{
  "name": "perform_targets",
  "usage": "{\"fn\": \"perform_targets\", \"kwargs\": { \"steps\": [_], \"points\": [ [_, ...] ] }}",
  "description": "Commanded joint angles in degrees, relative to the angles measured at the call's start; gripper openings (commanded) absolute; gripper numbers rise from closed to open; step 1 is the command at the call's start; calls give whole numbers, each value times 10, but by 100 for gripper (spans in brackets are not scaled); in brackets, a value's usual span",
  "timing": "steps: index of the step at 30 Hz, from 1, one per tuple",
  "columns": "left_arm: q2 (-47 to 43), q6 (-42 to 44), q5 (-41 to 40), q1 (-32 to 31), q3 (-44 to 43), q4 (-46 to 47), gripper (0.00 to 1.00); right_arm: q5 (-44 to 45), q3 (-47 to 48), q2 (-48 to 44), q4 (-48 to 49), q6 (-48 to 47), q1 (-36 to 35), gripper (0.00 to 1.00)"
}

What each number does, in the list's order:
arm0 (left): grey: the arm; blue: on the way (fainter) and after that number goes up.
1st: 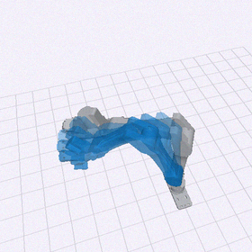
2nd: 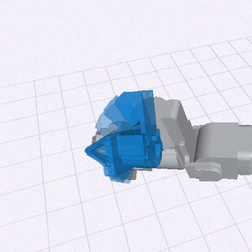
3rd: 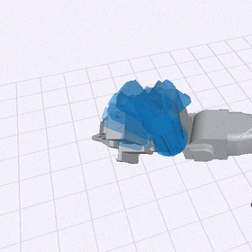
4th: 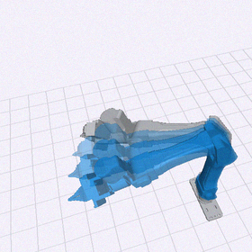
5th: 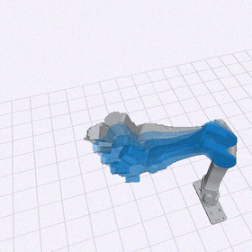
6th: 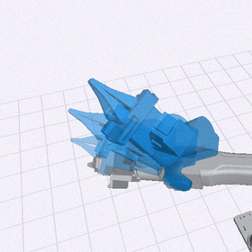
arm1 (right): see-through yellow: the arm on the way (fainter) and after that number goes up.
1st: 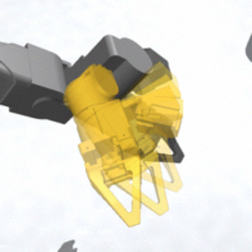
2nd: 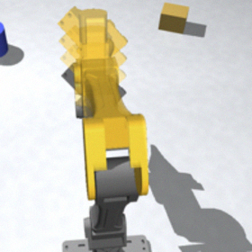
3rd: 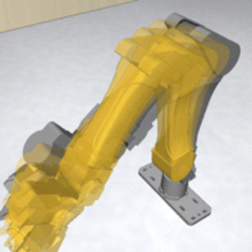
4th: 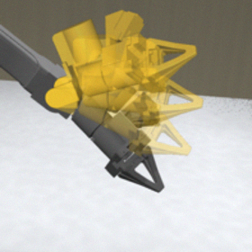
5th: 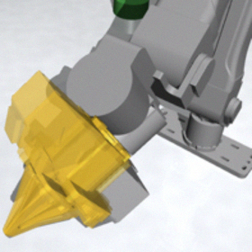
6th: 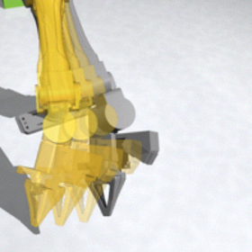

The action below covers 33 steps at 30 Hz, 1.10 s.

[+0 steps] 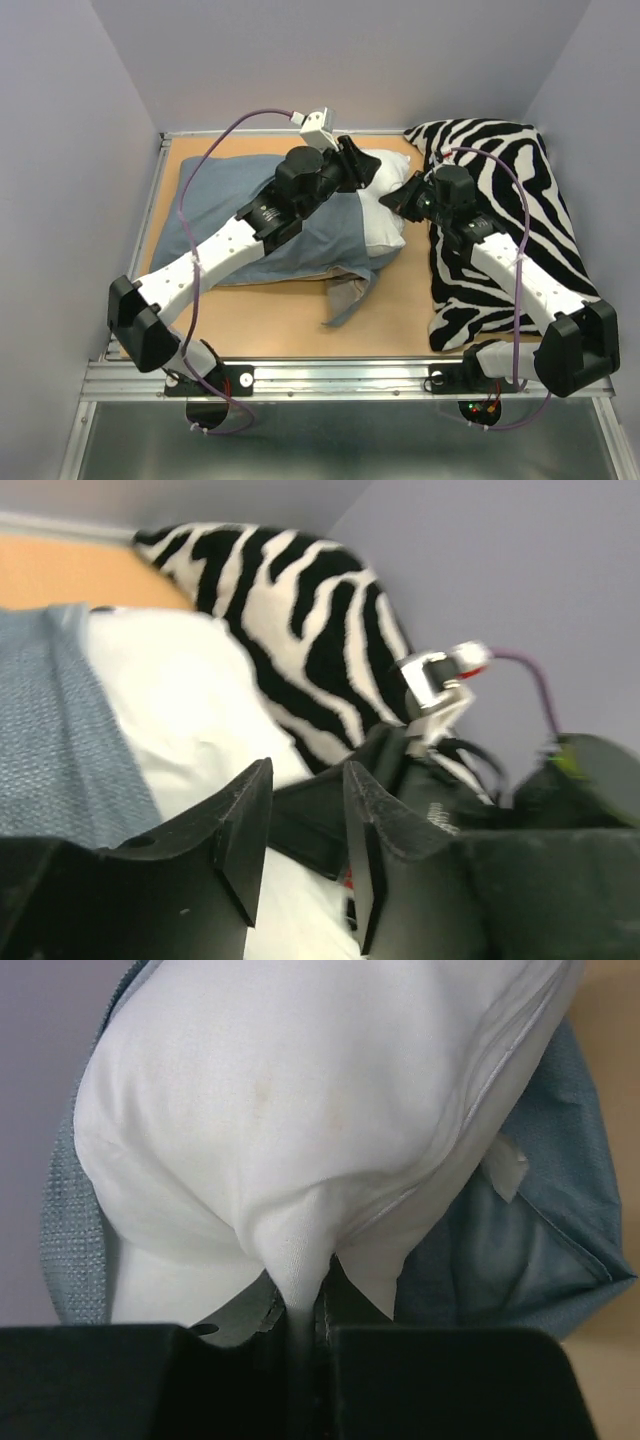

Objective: Remove the pillowcase from the pillow

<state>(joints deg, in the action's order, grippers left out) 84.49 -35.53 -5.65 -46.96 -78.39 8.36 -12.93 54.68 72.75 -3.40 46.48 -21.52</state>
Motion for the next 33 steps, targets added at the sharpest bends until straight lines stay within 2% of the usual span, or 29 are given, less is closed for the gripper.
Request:
{"fn": "perform_targets", "kwargs": {
  "steps": [1,4,5,8,12,17,26,33],
  "points": [
    [-74,70,-51,-15,-44,-44,49,106,54,-12,-64,-80,-5,1],
    [-87,114,-136,-10,-59,-129,51,109,60,-11,-71,-89,-5,0],
    [-86,121,-185,-5,-70,-183,52,110,62,-11,-72,-92,-5,1],
    [-72,129,-225,41,-71,-258,54,117,80,-16,-86,-102,-5,1],
    [-77,146,-205,92,-20,-256,56,113,93,-21,-96,-105,-5,0],
    [-45,190,-246,101,-8,-275,56,99,98,-19,-98,-107,-5,0],
    [19,201,-349,104,-42,-331,56,92,105,-21,-109,-112,-5,1],
    [11,206,-357,73,-46,-324,56,93,103,-19,-110,-111,-5,1]
  ]
}}
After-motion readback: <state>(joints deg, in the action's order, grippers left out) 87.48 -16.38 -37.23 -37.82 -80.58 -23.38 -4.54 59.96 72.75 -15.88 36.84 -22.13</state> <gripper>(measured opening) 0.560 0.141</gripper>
